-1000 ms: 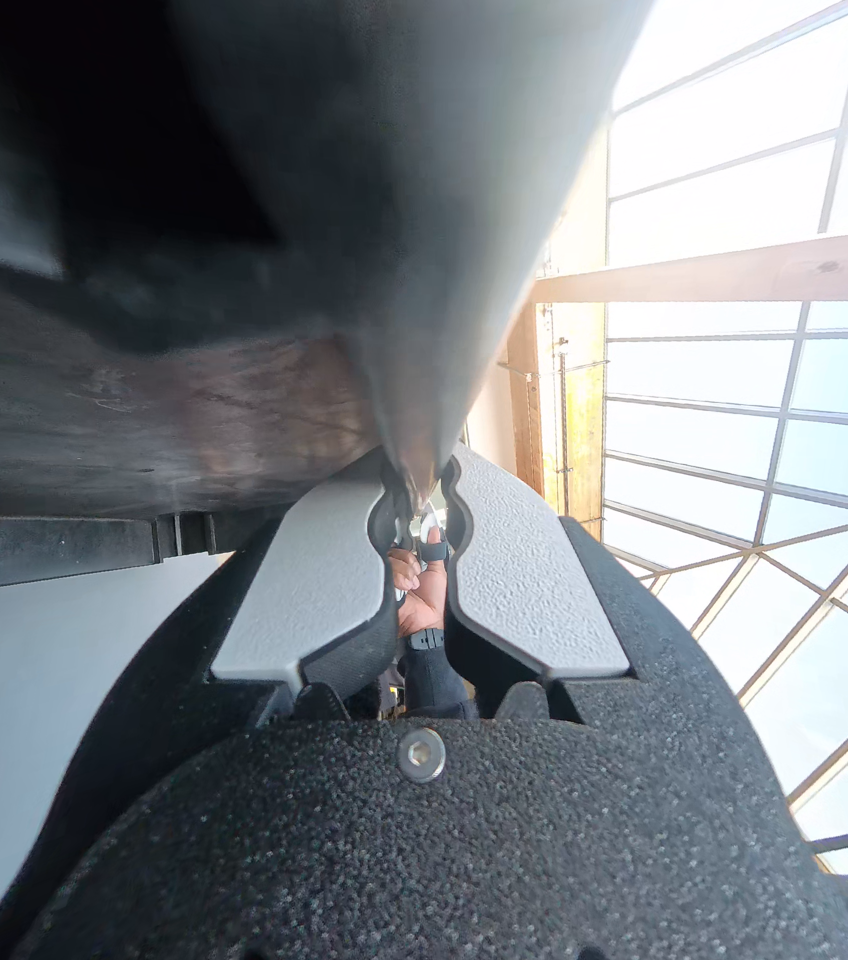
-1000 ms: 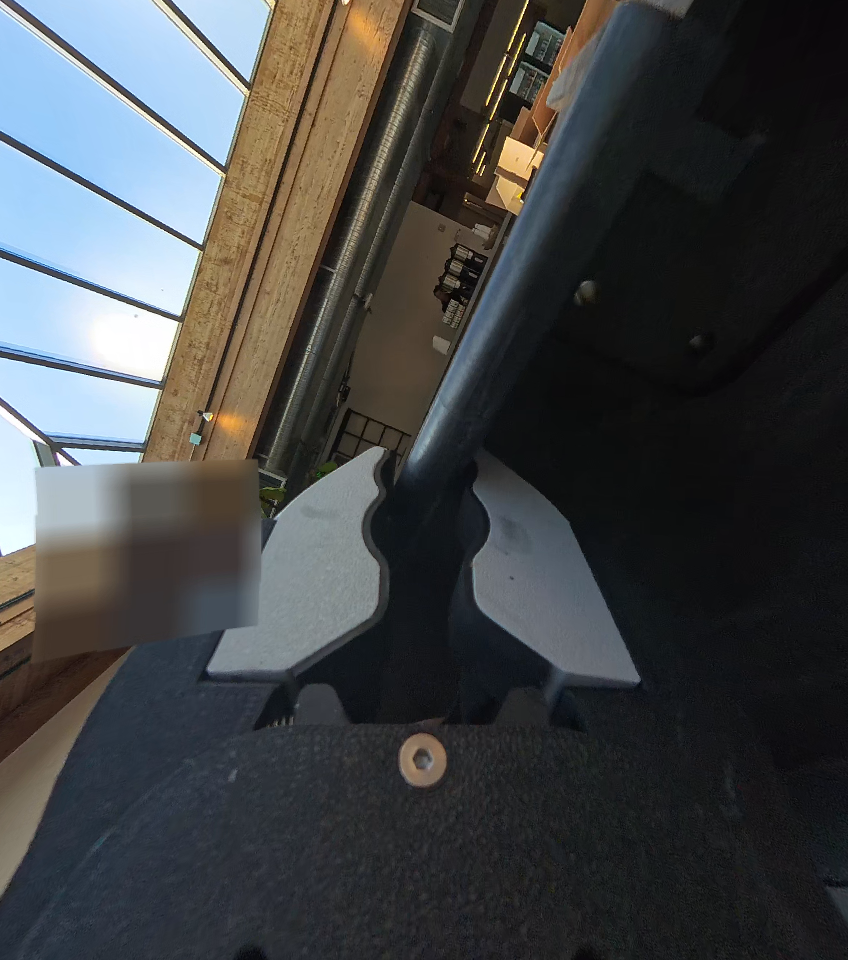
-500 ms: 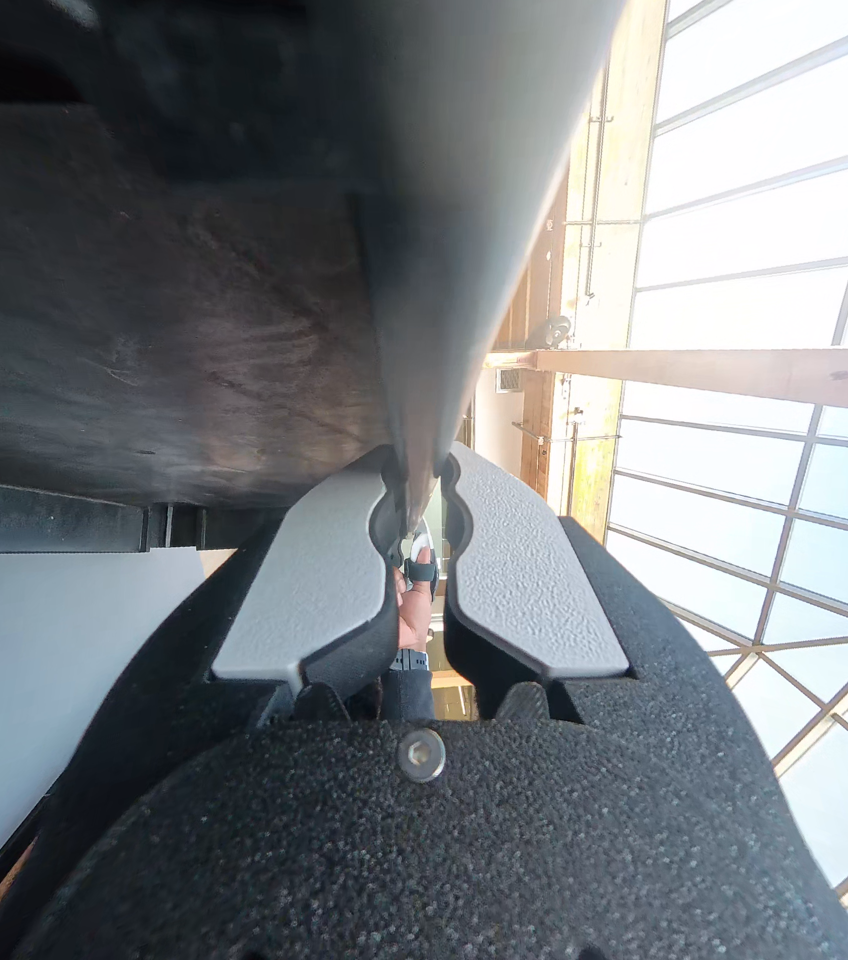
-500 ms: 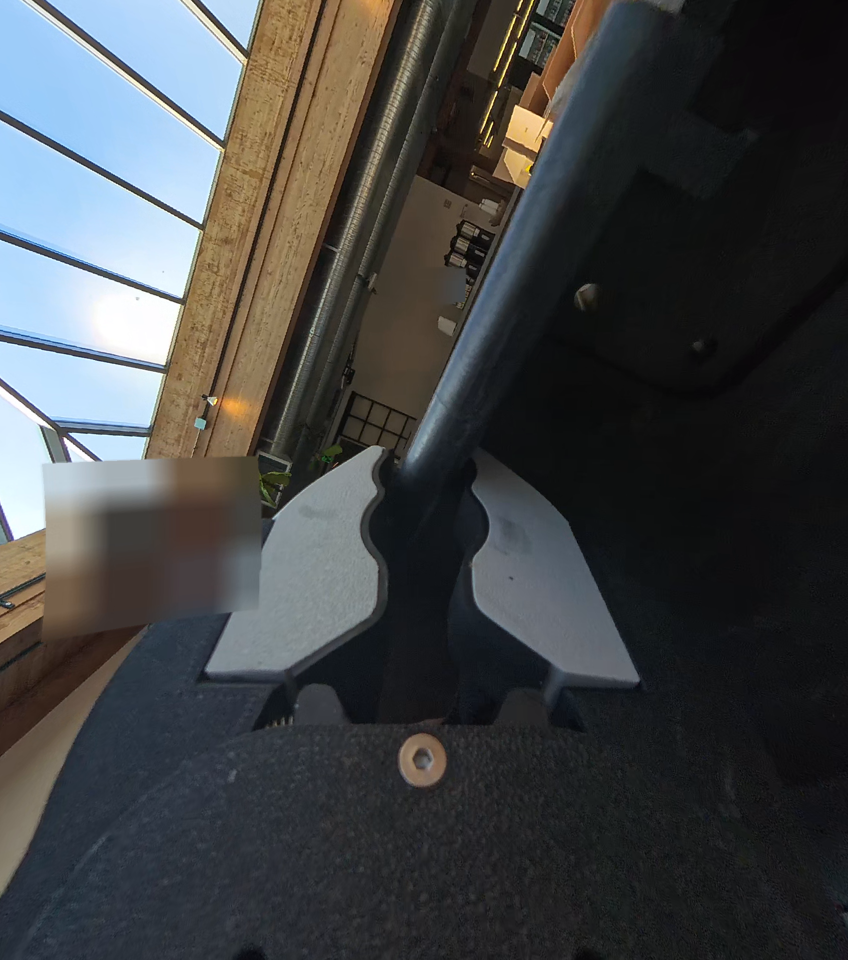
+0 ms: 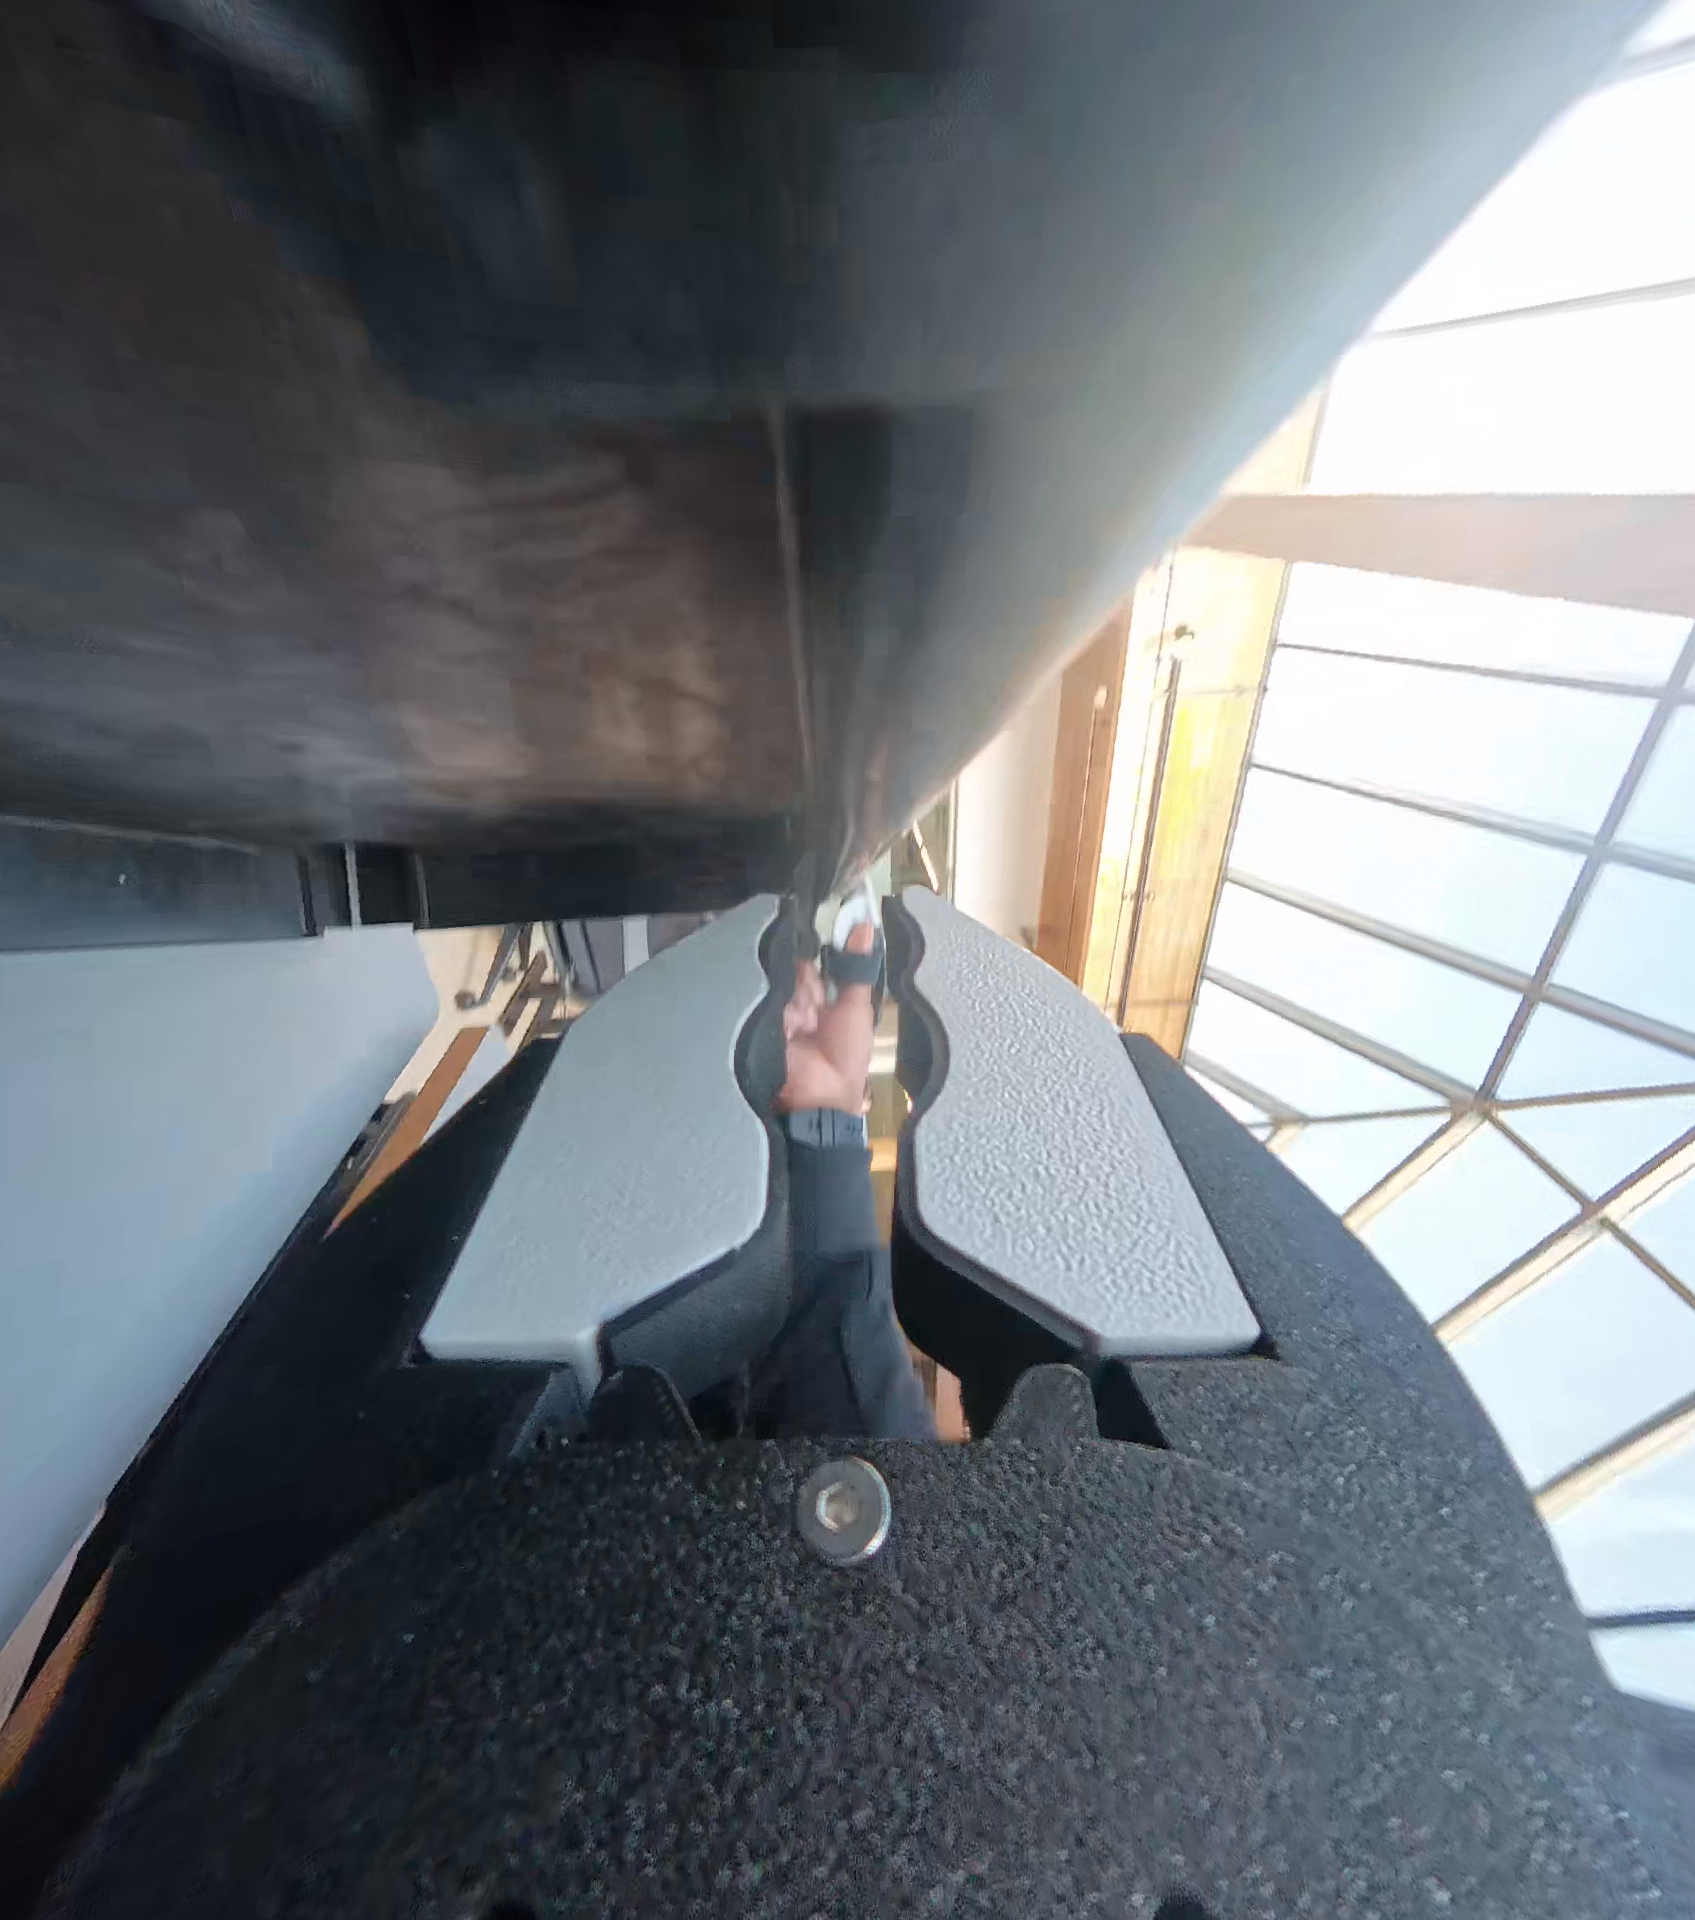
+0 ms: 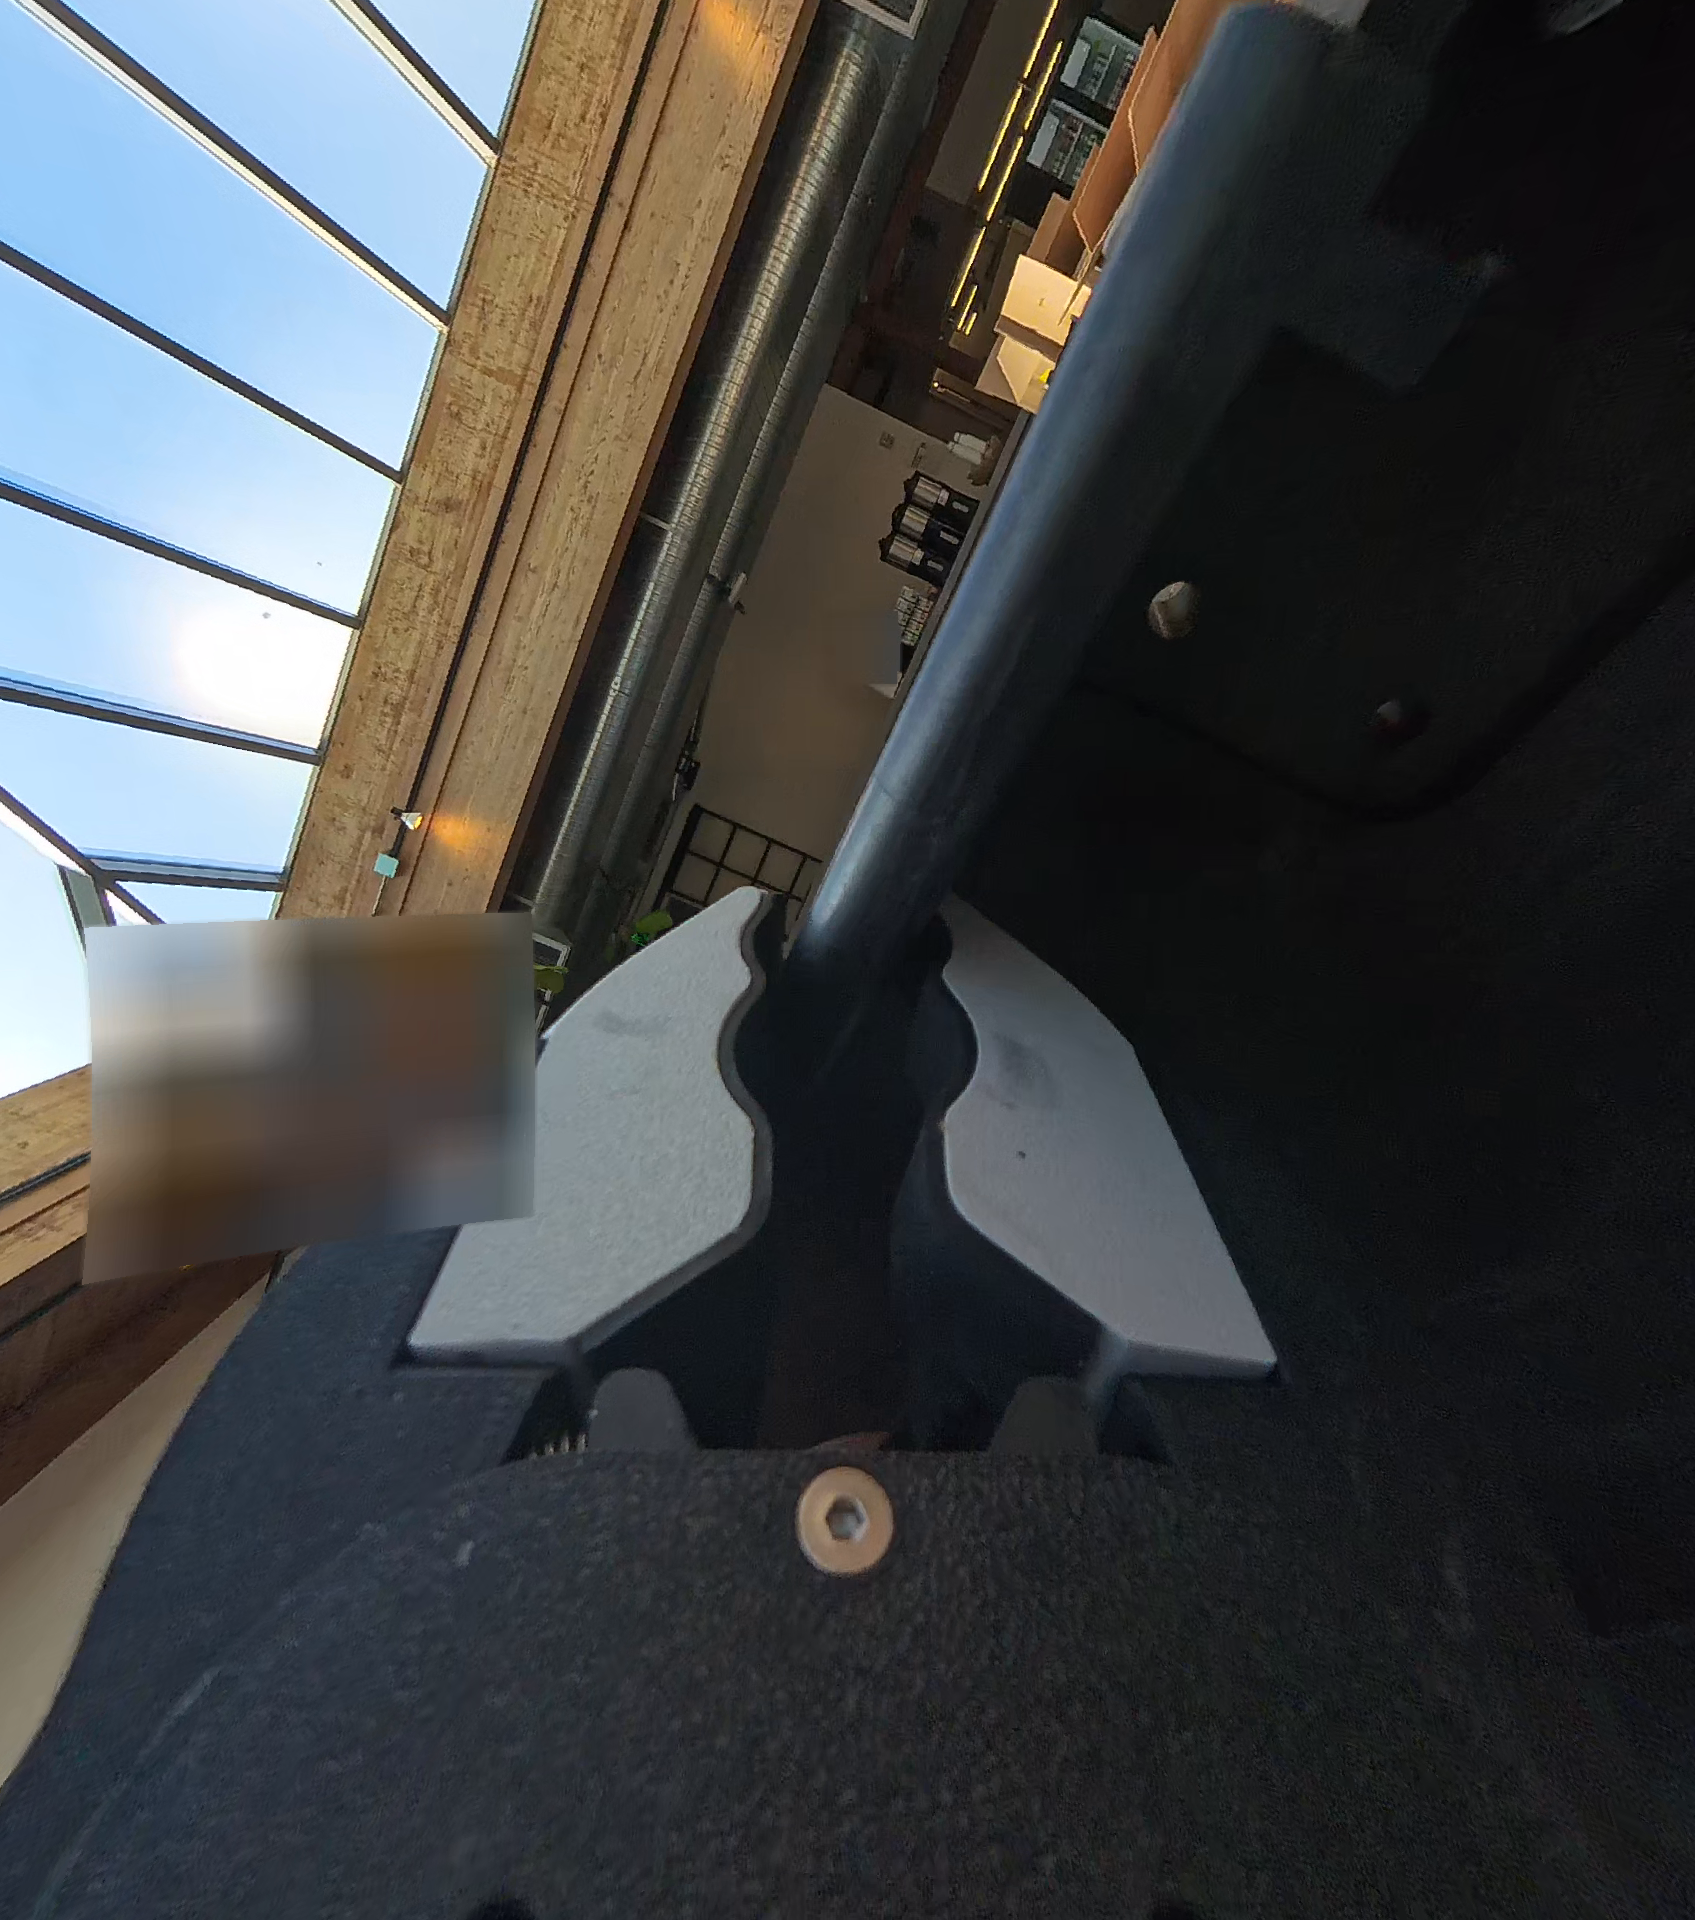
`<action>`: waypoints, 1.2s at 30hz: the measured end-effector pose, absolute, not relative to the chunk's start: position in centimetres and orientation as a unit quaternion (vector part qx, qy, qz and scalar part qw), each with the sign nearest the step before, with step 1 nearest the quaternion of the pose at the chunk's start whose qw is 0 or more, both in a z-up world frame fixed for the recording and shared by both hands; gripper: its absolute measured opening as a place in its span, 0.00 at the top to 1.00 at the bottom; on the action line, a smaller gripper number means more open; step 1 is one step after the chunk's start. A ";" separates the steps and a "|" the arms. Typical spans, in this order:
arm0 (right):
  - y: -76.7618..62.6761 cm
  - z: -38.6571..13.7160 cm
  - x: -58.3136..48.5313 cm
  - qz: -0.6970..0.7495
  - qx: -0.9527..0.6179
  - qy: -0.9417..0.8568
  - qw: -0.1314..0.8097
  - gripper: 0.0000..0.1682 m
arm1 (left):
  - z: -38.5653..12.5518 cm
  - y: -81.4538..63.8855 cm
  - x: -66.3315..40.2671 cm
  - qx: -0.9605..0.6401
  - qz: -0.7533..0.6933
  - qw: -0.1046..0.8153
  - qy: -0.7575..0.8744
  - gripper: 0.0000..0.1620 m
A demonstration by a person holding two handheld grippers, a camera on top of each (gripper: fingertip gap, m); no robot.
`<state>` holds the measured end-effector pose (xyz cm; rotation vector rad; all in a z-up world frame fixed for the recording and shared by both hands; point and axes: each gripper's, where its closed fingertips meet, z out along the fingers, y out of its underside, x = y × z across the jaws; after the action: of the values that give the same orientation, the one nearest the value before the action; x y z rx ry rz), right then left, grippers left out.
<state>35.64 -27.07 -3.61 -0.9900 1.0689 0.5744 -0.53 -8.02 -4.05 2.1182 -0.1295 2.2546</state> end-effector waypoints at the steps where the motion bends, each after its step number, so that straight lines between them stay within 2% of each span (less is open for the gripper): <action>1: -27.0 -3.6 35.7 0.259 -0.446 0.482 0.708 0.87 | -4.1 -9.1 -1.1 0.682 0.726 0.049 -0.071 0.90; 3: -26.9 -3.6 35.7 0.260 -0.446 0.481 0.708 0.87 | -3.6 -11.5 -2.7 0.674 0.719 0.103 -0.136 0.91; 7: -27.0 -3.6 35.7 0.264 -0.446 0.481 0.707 0.87 | -0.8 -13.5 -5.5 0.639 0.699 0.152 -0.285 0.95; 11: -27.0 -3.6 35.7 0.266 -0.445 0.480 0.708 0.86 | 4.6 -14.9 -7.0 0.553 0.704 0.138 -0.424 0.93; 13: -27.0 -3.6 35.7 0.267 -0.446 0.479 0.707 0.86 | 5.2 -13.4 -5.9 0.542 0.662 0.079 -0.511 0.85; 16: -27.0 -3.6 35.7 0.267 -0.445 0.478 0.708 0.86 | 4.8 -6.3 -2.3 0.550 0.574 -0.068 -0.602 0.74; 19: -27.0 -3.6 35.7 0.269 -0.446 0.480 0.706 0.86 | 2.1 1.6 0.2 0.593 0.471 -0.131 -0.640 0.66; 23: -27.0 -3.7 35.7 0.271 -0.451 0.479 0.703 0.86 | -2.3 6.1 -0.4 0.639 0.398 -0.067 -0.655 0.58; 27: -27.0 -3.6 35.7 0.271 -0.450 0.478 0.704 0.87 | -3.5 5.6 -1.4 0.641 0.403 -0.049 -0.652 0.55; 29: -27.0 -3.6 35.7 0.271 -0.447 0.478 0.706 0.87 | -2.9 6.2 -1.6 0.648 0.410 -0.061 -0.639 0.57; 32: -26.9 -3.6 35.7 0.273 -0.445 0.480 0.705 0.86 | -1.1 11.2 -0.9 0.688 0.410 -0.130 -0.584 0.60; 34: -26.9 -3.6 35.7 0.273 -0.446 0.482 0.703 0.86 | -1.2 16.3 0.1 0.715 0.357 -0.184 -0.572 0.61; 36: -27.0 -3.6 35.7 0.272 -0.448 0.482 0.702 0.86 | -4.4 21.6 1.5 0.728 0.256 -0.207 -0.601 0.63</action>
<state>35.69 -26.97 -3.64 -0.9975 1.0720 0.6054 1.49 21.56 -4.37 2.6477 -2.1871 0.9293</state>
